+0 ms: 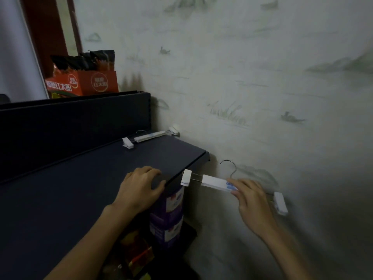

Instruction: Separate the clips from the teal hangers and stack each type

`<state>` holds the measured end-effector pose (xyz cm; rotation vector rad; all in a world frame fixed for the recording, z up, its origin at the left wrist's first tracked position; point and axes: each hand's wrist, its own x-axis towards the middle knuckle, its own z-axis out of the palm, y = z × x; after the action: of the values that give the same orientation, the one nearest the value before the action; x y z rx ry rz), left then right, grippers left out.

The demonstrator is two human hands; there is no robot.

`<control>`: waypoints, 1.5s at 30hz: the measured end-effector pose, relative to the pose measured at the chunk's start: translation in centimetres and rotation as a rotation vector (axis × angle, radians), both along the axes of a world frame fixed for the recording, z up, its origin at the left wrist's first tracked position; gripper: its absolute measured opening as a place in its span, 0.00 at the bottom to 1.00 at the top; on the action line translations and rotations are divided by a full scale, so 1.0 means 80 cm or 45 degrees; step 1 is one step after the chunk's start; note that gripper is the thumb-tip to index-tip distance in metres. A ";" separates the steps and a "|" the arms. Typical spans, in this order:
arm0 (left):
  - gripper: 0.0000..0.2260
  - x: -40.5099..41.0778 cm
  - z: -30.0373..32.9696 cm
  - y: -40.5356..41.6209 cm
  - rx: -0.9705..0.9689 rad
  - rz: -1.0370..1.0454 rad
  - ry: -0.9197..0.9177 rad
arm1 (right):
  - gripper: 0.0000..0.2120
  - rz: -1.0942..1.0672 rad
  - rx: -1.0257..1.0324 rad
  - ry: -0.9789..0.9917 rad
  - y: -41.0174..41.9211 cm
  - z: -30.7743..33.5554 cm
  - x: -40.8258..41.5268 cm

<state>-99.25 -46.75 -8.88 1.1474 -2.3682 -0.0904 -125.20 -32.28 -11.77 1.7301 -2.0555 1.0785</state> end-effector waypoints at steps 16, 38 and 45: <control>0.18 0.040 0.023 -0.158 0.035 0.430 -0.019 | 0.24 0.447 0.147 0.308 -0.325 0.033 0.012; 0.18 0.002 0.007 -0.153 0.095 1.030 0.066 | 0.18 1.096 0.380 0.313 -0.498 0.035 -0.012; 0.18 -0.006 0.005 -0.141 0.141 1.088 0.049 | 0.18 1.140 0.367 0.296 -0.505 0.028 -0.020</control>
<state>-99.72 -58.01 -8.50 2.0749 -1.6724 0.0532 -126.80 -72.69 -9.54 2.8842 -1.3200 0.7039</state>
